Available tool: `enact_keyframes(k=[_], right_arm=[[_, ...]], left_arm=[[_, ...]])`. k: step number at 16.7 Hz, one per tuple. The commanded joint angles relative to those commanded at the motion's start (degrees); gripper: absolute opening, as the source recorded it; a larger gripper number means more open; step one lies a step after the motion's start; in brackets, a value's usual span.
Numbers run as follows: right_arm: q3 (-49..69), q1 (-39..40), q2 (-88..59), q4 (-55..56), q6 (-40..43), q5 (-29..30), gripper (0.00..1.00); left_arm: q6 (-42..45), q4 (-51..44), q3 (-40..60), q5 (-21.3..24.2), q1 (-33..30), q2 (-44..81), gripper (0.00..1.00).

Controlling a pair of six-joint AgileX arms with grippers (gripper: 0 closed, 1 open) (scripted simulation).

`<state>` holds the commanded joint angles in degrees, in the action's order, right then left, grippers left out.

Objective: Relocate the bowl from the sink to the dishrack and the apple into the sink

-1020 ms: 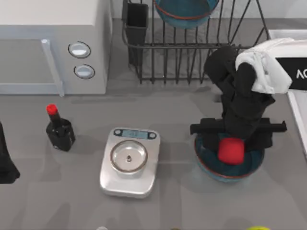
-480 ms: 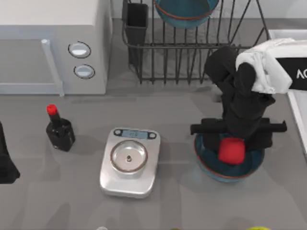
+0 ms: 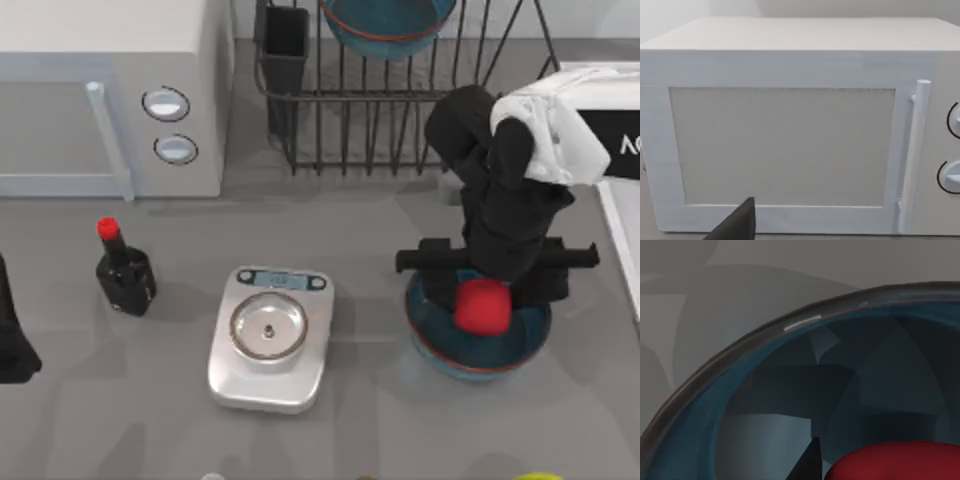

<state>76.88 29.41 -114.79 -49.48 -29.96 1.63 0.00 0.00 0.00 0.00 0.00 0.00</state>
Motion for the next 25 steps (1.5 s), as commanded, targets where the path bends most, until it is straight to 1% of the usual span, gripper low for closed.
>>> enact_keyframes(k=[5,7,9,14,16,19,22,25], right_arm=[[8.91,-0.07,3.46,-13.66,0.12,-0.03,0.0],[11.89,-0.13,4.83,-17.49,0.21,-0.04,0.0],[13.02,-0.22,5.63,-18.9,0.3,-0.05,0.0],[12.9,-0.37,5.66,-18.19,0.49,-0.39,0.0],[12.5,-1.81,6.82,-15.23,1.96,-1.96,0.0],[9.96,-6.03,9.79,-6.26,5.77,-6.0,0.0],[5.04,-12.38,13.44,7.89,10.7,-11.34,0.0],[-1.52,-20.35,17.11,25.88,15.85,-17.05,0.0]], left_arm=[[0.0,0.0,0.0,0.0,0.0,0.0,1.0],[0.0,0.0,0.0,0.0,0.0,0.0,1.0],[0.0,0.0,0.0,0.0,0.0,0.0,1.0],[0.0,0.0,0.0,0.0,0.0,0.0,1.0],[0.0,0.0,0.0,0.0,0.0,0.0,1.0],[0.0,0.0,0.0,0.0,0.0,0.0,1.0],[0.0,0.0,0.0,0.0,0.0,0.0,1.0],[0.0,0.0,0.0,0.0,0.0,0.0,1.0]])
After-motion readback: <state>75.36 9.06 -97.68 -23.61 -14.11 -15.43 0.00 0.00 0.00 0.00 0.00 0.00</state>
